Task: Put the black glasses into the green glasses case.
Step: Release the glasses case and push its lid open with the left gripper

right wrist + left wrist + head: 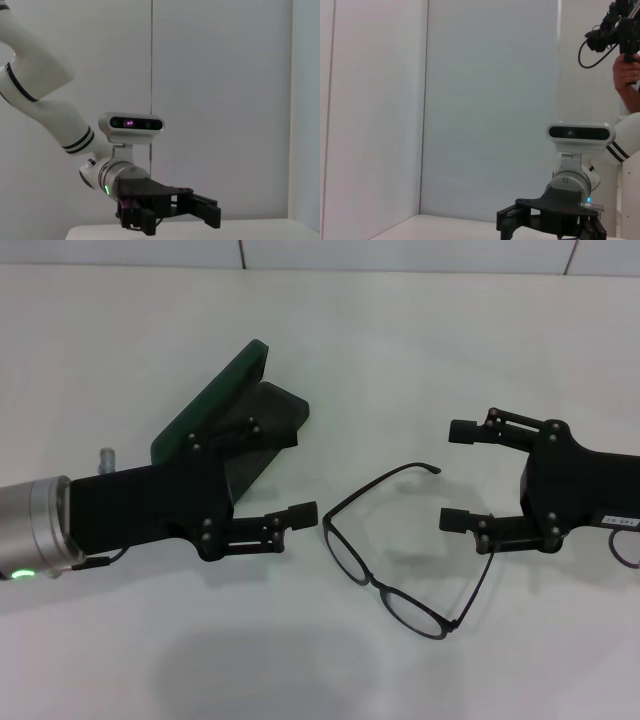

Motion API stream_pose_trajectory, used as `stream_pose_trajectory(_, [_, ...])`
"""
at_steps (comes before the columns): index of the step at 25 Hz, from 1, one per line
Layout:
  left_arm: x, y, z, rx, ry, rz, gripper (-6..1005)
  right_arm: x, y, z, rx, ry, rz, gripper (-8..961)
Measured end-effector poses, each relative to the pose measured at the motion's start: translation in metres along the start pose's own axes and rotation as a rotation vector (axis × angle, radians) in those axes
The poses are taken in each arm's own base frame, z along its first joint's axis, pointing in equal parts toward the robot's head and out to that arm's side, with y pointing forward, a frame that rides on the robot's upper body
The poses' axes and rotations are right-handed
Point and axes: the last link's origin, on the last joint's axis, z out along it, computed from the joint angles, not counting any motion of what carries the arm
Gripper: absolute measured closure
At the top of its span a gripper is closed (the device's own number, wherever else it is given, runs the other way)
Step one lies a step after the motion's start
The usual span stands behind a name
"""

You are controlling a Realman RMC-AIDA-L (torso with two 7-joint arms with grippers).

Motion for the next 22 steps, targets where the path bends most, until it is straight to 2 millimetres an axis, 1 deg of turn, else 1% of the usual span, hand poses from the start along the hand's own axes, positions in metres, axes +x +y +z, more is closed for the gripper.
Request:
stream_pose_trajectory(8, [0.0,-0.001,0.0,0.006,0.002,0.002,152,0.002,-0.001,0.001,0.009,0.007,0.001,62])
stream_pose_trajectory(11, [0.004,-0.007,0.0,0.048,0.026,0.0,152,0.002,-0.001,0.002,0.009,0.006,0.001,62])
stream_pose_trajectory(12, [0.008,-0.015,-0.002,0.093,0.038,-0.012,152,0.002,-0.001,0.002,0.009,0.006,0.001,63])
stream_pose_trajectory(15, [0.017,-0.046,-0.012,0.24,0.01,-0.094,153,0.002,-0.001,0.002,0.01,0.008,0.0,63])
stream_pose_trajectory(17, [0.029,-0.076,-0.021,0.346,-0.056,-0.166,153,0.002,-0.002,0.003,0.011,0.009,-0.001,63])
stream_pose_trajectory(20, [0.041,-0.101,-0.028,0.414,-0.189,-0.224,153,0.002,-0.002,0.002,0.015,0.012,-0.002,63])
stream_pose_trajectory(22, [0.045,-0.11,-0.029,0.442,-0.289,-0.259,153,0.003,-0.002,0.001,0.019,0.016,-0.002,63])
